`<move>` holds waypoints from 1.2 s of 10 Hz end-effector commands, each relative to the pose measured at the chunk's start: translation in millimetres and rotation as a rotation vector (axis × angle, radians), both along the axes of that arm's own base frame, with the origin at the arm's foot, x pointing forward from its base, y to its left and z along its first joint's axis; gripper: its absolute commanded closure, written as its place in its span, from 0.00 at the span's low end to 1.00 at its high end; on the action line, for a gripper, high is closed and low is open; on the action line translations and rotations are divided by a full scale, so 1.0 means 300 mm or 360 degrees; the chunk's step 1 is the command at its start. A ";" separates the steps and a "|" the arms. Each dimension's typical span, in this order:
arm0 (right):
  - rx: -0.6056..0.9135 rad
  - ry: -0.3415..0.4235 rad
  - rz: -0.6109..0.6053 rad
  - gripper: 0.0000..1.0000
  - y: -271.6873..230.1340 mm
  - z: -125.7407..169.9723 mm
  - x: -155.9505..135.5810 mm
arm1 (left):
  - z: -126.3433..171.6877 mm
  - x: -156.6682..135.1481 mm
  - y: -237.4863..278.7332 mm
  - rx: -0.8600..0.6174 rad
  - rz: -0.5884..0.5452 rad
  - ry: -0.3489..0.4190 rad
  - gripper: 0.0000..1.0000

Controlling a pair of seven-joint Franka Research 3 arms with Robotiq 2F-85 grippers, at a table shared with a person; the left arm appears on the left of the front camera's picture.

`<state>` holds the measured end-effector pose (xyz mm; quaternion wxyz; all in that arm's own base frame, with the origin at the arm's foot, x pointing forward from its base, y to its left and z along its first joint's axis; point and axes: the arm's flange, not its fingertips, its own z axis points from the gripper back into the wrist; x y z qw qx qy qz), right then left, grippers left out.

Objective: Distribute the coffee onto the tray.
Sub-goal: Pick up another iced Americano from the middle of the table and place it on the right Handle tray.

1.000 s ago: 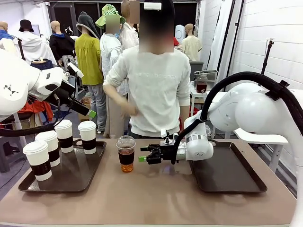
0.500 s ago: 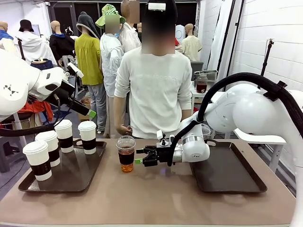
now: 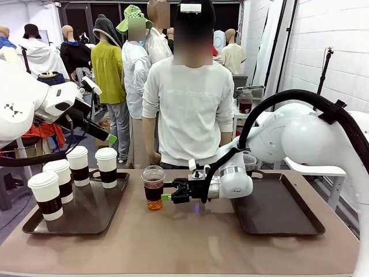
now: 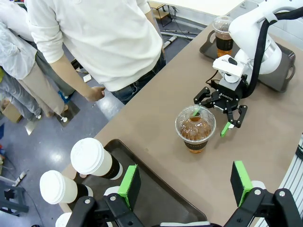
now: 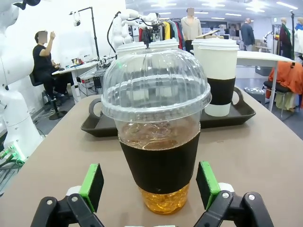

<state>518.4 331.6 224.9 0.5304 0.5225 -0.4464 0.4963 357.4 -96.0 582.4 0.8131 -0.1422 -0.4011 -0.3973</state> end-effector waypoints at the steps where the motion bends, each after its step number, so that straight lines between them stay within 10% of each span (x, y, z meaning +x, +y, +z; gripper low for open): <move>1: 0.0048 0.0022 -0.0023 0.00 0.048 -0.011 0.018 | 0.000 0.004 0.003 -0.0020 -0.0016 0.0005 0.00; 12: 0.0041 -0.0011 -0.0066 0.00 0.155 -0.058 0.048 | 0.000 0.004 0.003 -0.0020 -0.0016 0.0005 0.00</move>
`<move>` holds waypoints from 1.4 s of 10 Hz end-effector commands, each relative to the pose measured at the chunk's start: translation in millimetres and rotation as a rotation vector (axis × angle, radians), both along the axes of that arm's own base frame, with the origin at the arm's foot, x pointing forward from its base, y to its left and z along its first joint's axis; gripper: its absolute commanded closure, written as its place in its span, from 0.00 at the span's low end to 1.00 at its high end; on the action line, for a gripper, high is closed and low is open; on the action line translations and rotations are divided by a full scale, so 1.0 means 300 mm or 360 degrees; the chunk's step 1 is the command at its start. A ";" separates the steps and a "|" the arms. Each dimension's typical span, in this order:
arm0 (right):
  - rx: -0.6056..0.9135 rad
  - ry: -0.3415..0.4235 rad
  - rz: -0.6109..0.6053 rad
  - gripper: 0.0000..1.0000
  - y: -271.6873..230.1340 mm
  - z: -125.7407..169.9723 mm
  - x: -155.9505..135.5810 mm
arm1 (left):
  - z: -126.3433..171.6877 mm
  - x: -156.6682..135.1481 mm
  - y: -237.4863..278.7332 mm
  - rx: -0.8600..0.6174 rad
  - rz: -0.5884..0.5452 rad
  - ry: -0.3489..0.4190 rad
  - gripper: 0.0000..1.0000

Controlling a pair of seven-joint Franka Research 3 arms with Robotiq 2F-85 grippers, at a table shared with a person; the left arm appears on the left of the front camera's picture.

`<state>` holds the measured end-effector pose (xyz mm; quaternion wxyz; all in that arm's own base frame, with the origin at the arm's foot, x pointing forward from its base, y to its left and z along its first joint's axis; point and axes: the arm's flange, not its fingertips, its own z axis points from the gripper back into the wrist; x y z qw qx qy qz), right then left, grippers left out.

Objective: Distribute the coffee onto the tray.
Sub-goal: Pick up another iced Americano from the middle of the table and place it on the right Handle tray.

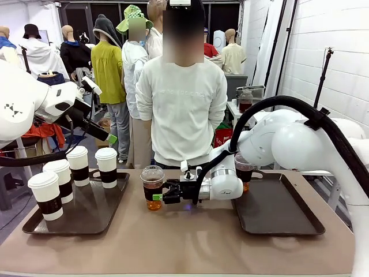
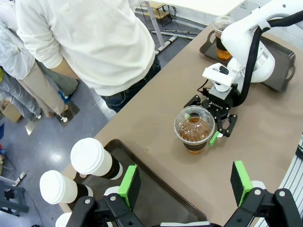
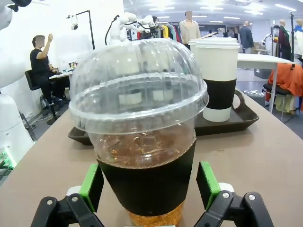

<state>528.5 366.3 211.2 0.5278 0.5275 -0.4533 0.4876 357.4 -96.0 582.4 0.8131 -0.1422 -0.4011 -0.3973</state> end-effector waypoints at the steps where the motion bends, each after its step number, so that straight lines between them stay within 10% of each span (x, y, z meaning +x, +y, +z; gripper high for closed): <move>1: 0.0013 -0.0010 -0.0060 0.00 0.055 -0.013 0.024 | 0.000 0.004 0.003 -0.0020 -0.0016 0.0005 0.00; 6: -0.0010 -0.0013 -0.0047 0.00 0.088 -0.011 0.031 | 0.000 0.004 0.003 -0.0020 -0.0016 0.0005 0.00; 8: 0.0031 0.0006 -0.0045 0.39 0.076 -0.009 0.033 | 0.000 0.004 0.003 -0.0020 -0.0016 0.0005 0.00; 14: 0.0006 -0.0005 0.0012 0.39 0.041 0.077 -0.008 | 0.000 0.004 0.003 -0.0020 -0.0016 0.0005 0.00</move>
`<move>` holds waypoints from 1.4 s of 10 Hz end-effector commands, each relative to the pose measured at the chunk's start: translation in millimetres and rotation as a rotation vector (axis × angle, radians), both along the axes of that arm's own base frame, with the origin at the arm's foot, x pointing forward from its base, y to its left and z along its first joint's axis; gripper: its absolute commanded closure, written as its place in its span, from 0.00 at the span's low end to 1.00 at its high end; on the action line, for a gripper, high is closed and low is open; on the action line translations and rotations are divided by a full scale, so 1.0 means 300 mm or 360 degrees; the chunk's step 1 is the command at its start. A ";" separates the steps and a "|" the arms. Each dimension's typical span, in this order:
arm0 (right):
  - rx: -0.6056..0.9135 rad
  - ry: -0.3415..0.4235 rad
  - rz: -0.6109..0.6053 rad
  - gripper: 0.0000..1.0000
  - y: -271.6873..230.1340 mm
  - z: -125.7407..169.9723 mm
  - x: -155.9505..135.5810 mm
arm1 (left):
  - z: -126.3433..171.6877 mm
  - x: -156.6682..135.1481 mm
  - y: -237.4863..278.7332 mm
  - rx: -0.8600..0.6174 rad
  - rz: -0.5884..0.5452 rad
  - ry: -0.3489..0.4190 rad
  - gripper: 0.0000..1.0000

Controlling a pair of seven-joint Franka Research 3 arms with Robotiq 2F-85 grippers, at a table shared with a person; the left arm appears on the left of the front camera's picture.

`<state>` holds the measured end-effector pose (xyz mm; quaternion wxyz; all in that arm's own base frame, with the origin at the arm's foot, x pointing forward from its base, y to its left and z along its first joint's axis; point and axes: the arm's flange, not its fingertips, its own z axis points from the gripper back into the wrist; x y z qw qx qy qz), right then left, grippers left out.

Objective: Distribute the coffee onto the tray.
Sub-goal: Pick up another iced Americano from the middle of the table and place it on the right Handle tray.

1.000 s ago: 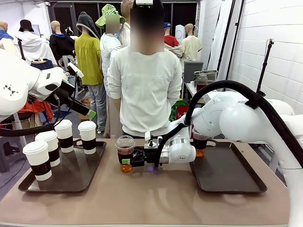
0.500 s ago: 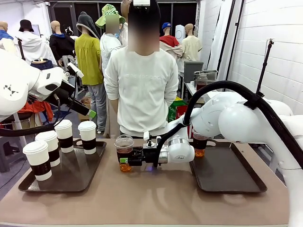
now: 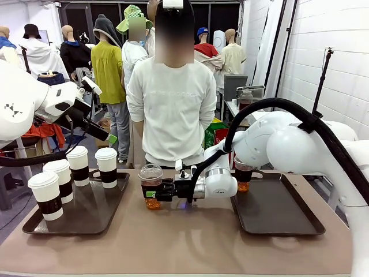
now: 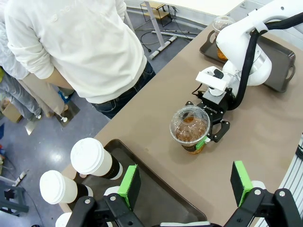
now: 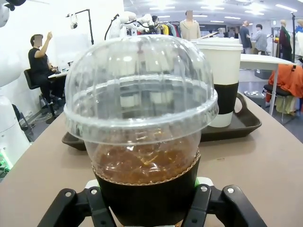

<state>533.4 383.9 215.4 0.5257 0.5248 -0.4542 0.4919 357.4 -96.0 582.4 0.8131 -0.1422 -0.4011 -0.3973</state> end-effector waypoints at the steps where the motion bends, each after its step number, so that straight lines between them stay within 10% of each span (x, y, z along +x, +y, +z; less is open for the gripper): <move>1: -0.0001 0.0029 0.0024 0.39 -0.049 0.114 -0.033 | 0.000 0.004 0.003 -0.0020 -0.0016 0.0005 0.00; 8: -0.0022 0.0048 0.0067 0.39 -0.446 0.457 -0.121 | 0.000 0.004 0.003 -0.0020 -0.0016 0.0005 0.00; 14: -0.0064 0.0071 -0.0008 0.39 -0.683 0.543 -0.316 | 0.000 0.004 0.003 -0.0020 -0.0016 0.0005 0.00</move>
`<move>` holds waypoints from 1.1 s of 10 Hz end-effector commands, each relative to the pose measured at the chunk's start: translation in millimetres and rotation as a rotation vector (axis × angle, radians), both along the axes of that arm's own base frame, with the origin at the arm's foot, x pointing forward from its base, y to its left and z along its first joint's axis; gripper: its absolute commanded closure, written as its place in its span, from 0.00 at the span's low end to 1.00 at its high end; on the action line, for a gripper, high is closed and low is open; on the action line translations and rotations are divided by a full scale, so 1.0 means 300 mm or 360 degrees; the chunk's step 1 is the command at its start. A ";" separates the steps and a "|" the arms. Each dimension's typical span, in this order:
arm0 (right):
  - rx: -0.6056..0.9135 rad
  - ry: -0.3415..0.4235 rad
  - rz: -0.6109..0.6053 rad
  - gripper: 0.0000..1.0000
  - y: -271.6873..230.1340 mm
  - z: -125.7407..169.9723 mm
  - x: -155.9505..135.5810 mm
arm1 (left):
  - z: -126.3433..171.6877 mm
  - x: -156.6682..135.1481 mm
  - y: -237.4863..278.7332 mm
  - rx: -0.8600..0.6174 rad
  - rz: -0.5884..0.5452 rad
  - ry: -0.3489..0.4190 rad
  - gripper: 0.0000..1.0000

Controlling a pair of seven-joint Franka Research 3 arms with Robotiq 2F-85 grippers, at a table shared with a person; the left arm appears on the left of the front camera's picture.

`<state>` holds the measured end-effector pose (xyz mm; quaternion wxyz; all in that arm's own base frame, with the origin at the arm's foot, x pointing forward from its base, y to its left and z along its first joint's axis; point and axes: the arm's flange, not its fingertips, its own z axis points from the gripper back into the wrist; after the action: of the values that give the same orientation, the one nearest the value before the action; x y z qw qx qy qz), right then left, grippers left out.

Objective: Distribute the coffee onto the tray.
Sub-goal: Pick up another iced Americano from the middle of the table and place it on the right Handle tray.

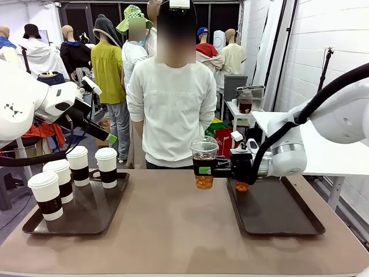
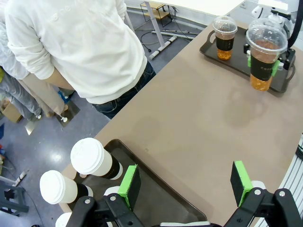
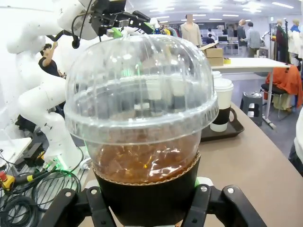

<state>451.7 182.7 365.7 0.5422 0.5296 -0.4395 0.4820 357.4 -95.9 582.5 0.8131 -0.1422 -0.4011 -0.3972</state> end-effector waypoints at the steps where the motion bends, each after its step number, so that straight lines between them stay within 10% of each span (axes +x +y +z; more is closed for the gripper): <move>1: -0.0079 -0.0037 -0.0037 0.39 -0.054 0.047 -0.069 | -0.001 0.004 0.003 -0.0020 -0.0016 0.0005 0.00; 11: -0.0054 -0.0140 -0.0232 0.39 -0.456 -0.101 -0.039 | -0.001 0.004 0.003 -0.0020 -0.0016 0.0005 0.00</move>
<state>434.4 49.4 338.3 0.5864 0.4561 -0.4863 0.4601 357.4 -95.9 582.5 0.8131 -0.1422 -0.4012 -0.3972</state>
